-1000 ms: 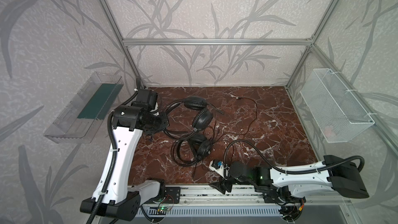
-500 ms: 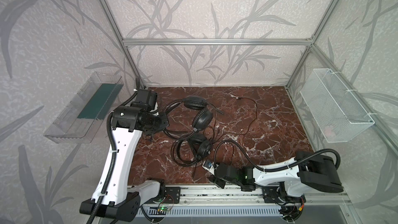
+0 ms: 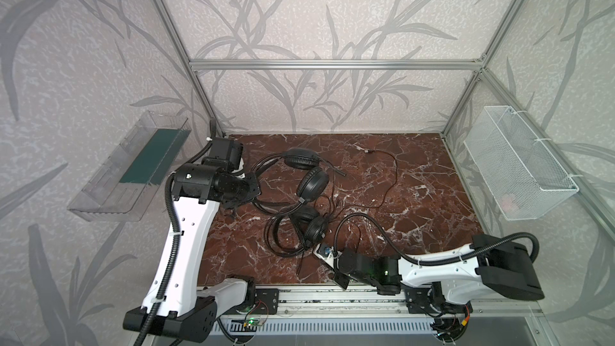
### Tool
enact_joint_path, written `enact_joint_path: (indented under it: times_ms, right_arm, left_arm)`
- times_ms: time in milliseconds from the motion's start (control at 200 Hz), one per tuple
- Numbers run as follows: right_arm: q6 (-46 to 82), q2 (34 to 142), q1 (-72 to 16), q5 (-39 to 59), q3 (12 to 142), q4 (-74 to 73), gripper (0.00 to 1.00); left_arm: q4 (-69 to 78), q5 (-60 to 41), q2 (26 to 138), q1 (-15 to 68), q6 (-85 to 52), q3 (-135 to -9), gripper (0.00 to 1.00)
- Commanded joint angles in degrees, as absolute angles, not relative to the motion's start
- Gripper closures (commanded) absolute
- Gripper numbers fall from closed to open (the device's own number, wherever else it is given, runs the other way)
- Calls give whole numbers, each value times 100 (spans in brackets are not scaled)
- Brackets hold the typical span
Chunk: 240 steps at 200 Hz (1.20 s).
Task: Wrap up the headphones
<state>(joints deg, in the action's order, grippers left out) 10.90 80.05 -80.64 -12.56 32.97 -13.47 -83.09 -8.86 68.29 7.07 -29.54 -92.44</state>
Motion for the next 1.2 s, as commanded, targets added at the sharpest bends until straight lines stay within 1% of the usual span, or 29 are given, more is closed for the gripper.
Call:
enact_joint_path:
  times_ms: [0, 120, 295, 375, 455, 535, 610, 740, 800, 870, 935, 1040, 1125, 1195]
  right_arm:
    - [1103, 7682, -8121, -1182, 3206, -1118, 92]
    - [1078, 7339, -8176, -1105, 3243, -847, 100]
    - [942, 6586, -8419, -966, 3445, -282, 100]
    - [790, 6327, -8515, -670, 3627, -1, 100]
    - [675, 6138, -8705, -707, 3910, 408, 100]
    - [471, 5916, -8900, -1010, 4237, 969, 100]
    - [233, 5463, -8917, -1221, 4331, 1222, 100]
    - [-227, 4265, -8912, -2111, 4001, 850, 100]
    - [-335, 3739, -8823, -2540, 3876, 803, 100]
    - [-242, 3361, -8508, -2685, 3835, 1063, 100]
    - [-64, 3177, -8164, -2689, 3810, 1351, 100]
    - [229, 3050, -7765, -3020, 3819, 1623, 100]
    - [105, 2982, -7684, -2831, 3985, 1628, 100]
    - [-236, 2978, -7686, -2378, 4227, 1608, 100]
  left_arm:
    - [-8052, -1018, 6715, 677, -3012, -9220, 100]
    - [-8042, -999, 6732, 673, -3019, -9220, 100]
    - [-8029, -998, 6758, 639, -3054, -9255, 100]
    - [-7982, -1060, 6775, 576, -3115, -9264, 100]
    - [-7912, -1164, 6773, 529, -3184, -9225, 100]
    - [-7866, -1297, 6751, 485, -3164, -9211, 100]
    - [-7840, -1493, 6695, 487, -3071, -9202, 100]
    - [-7804, -1748, 6523, 490, -2959, -9126, 100]
    - [-7736, -1964, 6402, 491, -2958, -9049, 100]
    - [-7708, -2157, 6295, 487, -2975, -9024, 100]
    - [-7707, -2231, 6220, 491, -2976, -9044, 100]
    - [-7663, -2386, 6112, 502, -2936, -9006, 100]
    - [-7685, -2207, 6058, 503, -2886, -8902, 100]
    - [-7730, -1915, 6041, 519, -2819, -8852, 100]
